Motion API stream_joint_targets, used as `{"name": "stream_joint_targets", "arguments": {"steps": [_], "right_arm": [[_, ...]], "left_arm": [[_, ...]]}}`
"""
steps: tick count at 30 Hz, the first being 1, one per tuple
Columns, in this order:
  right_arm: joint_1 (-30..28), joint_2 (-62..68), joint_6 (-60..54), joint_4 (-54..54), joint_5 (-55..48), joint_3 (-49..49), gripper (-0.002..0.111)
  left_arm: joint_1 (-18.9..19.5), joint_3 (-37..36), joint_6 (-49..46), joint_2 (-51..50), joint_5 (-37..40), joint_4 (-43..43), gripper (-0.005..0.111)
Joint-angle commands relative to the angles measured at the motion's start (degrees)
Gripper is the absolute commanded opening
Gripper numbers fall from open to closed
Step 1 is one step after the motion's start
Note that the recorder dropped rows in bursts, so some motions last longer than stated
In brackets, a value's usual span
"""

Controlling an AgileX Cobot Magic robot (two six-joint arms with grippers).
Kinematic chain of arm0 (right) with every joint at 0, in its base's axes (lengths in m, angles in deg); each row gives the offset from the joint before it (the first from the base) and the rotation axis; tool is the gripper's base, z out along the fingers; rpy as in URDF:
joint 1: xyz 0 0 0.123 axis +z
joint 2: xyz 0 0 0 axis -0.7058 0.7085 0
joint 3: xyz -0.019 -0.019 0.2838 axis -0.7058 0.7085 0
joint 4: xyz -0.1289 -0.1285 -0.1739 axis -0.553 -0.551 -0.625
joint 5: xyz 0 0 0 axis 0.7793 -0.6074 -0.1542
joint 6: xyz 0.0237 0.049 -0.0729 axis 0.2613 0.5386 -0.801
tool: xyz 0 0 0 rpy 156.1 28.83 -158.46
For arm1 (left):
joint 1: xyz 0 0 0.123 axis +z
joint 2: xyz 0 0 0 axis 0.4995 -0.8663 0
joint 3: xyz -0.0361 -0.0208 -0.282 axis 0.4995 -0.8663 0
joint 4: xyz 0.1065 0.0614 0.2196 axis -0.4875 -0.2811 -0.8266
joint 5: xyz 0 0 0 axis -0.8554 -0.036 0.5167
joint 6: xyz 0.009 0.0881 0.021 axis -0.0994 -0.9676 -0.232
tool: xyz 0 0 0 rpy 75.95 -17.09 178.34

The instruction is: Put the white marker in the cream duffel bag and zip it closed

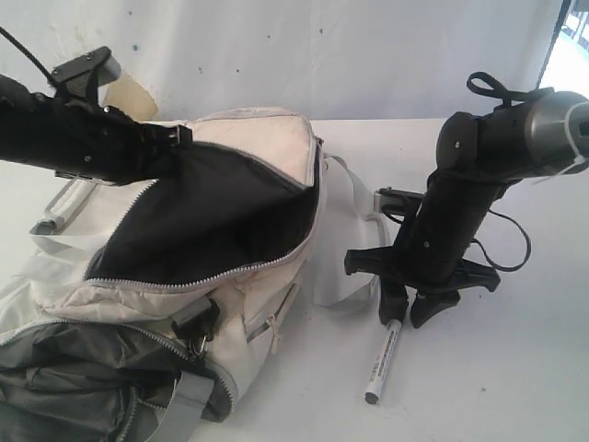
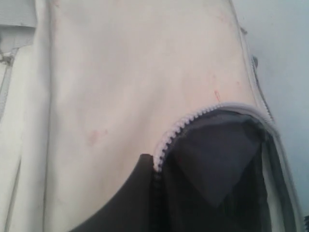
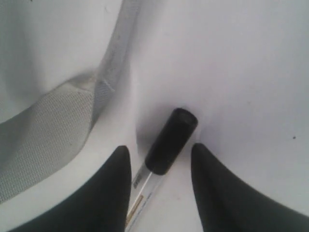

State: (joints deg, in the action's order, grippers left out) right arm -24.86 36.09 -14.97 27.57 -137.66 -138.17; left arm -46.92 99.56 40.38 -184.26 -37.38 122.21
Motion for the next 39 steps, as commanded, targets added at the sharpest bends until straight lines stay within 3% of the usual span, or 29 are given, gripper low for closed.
{"name": "stream_joint_targets", "arguments": {"steps": [1,7,12,19,39], "right_arm": [[-0.3,0.9,0.4,0.5,1.0,0.2,0.038],[-0.3,2.0,1.3,0.5,1.4,0.2,0.038],[-0.3,2.1,1.3,0.5,2.1,0.2,0.036],[-0.3,2.1,0.8,0.3,2.1,0.2,0.000],[-0.3,-11.9,-1.5,5.1,5.9,-2.4,0.000]], "left_arm": [[3.3,-0.2,0.7,2.9,1.4,6.6,0.000],[7.1,-0.2,0.7,5.5,2.4,7.4,0.000],[7.7,-0.2,0.7,6.1,4.8,7.4,0.000],[7.7,-0.2,0.8,6.9,4.8,7.5,0.000],[7.7,-0.2,0.8,8.1,6.2,7.3,0.000]]}}
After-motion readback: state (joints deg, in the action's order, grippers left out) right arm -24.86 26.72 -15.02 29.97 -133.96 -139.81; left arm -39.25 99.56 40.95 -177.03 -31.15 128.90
